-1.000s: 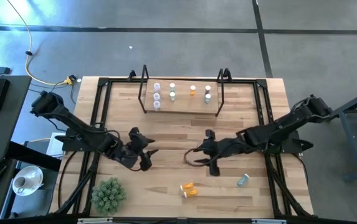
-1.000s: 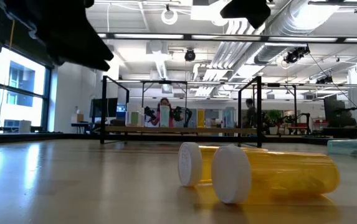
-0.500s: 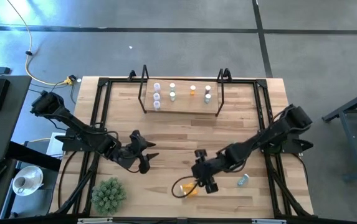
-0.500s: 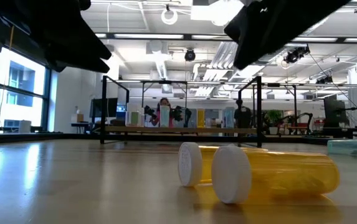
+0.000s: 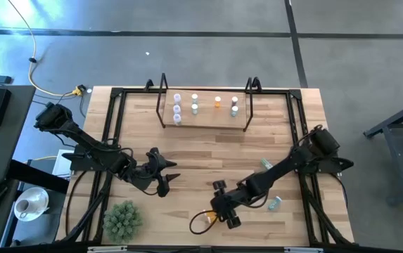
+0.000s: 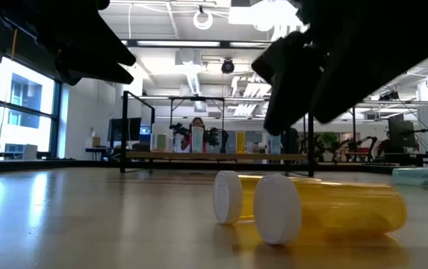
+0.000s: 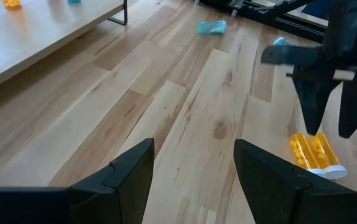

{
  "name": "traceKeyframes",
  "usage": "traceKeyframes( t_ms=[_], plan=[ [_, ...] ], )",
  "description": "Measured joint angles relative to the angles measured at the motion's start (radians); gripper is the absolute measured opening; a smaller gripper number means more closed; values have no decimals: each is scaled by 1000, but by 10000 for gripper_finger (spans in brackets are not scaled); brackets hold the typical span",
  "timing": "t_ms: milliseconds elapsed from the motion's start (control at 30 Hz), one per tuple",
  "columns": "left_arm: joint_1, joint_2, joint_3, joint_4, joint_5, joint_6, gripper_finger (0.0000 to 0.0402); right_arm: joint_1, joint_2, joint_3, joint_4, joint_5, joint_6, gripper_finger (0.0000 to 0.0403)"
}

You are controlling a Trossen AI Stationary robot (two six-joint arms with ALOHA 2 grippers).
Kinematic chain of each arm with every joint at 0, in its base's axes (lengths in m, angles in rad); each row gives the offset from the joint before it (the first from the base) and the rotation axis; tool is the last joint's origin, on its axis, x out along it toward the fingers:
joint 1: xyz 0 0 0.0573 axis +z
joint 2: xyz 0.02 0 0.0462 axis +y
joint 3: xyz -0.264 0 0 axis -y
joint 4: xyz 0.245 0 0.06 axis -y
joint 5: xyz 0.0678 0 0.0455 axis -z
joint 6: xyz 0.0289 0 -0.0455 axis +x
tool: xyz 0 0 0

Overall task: Pick and place medicine bottles onto shelf by color
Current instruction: Put the top orange pill bottle on the shelf aligned with the other orange pill bottle

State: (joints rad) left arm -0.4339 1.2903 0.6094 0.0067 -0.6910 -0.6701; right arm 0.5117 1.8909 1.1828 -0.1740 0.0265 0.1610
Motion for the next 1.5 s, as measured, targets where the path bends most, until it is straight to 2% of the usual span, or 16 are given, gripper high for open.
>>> traceKeyframes(
  t_ms=[633,733,1067,1233,1367,1500],
  plan=[
    [0,0,0,-2,0,-8,209,-1,114,1,17,-8,25,185],
    [0,0,0,-2,0,-8,209,-1,116,2,18,-4,40,168],
    [0,0,0,-2,0,1,209,-2,111,2,14,5,-2,78],
    [13,0,0,-2,0,79,209,-2,57,0,-8,88,-49,79],
    [36,0,0,-1,-7,142,209,-3,-16,0,-31,154,-97,95],
    [64,3,0,26,-16,208,209,-2,-112,0,-44,232,-163,94]
  ],
)
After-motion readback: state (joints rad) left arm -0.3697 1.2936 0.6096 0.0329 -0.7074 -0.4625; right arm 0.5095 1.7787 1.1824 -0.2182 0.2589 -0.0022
